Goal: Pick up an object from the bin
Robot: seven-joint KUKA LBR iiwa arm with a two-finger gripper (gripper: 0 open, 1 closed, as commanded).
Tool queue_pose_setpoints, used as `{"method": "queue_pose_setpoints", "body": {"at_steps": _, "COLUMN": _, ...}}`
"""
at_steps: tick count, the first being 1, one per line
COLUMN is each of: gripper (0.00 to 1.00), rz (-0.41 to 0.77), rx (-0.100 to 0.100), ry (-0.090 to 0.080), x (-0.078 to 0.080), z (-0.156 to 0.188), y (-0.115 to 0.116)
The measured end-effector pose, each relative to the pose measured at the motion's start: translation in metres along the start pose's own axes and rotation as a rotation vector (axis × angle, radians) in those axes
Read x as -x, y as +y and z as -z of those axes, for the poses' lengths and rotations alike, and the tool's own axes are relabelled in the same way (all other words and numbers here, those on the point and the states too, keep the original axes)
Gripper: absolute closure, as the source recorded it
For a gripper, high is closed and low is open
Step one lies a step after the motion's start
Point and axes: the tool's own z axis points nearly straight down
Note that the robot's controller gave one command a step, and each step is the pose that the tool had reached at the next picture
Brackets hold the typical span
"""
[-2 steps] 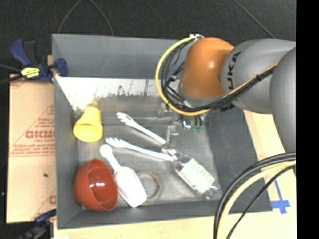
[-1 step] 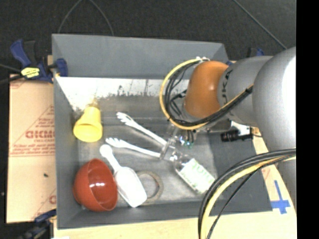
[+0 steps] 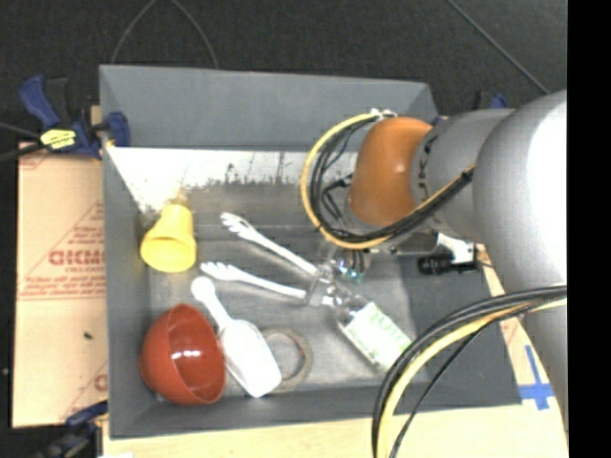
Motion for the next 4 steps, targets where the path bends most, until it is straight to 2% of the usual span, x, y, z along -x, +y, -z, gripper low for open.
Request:
{"method": "queue_pose_setpoints", "body": {"at_steps": 1, "gripper": 0.00, "rz": 0.171, "rx": 0.000, "ry": -0.003, "x": -0.009, "z": 0.001, "y": -0.040}}
{"method": "queue_pose_setpoints", "body": {"at_steps": 2, "gripper": 1.00, "rz": 0.021, "rx": 0.011, "ry": -0.019, "x": 0.002, "z": 0.005, "y": 0.002}}
{"method": "queue_pose_setpoints", "body": {"at_steps": 4, "gripper": 1.00, "rz": 0.067, "rx": 0.014, "ry": -0.024, "x": 0.003, "z": 0.006, "y": -0.002}}
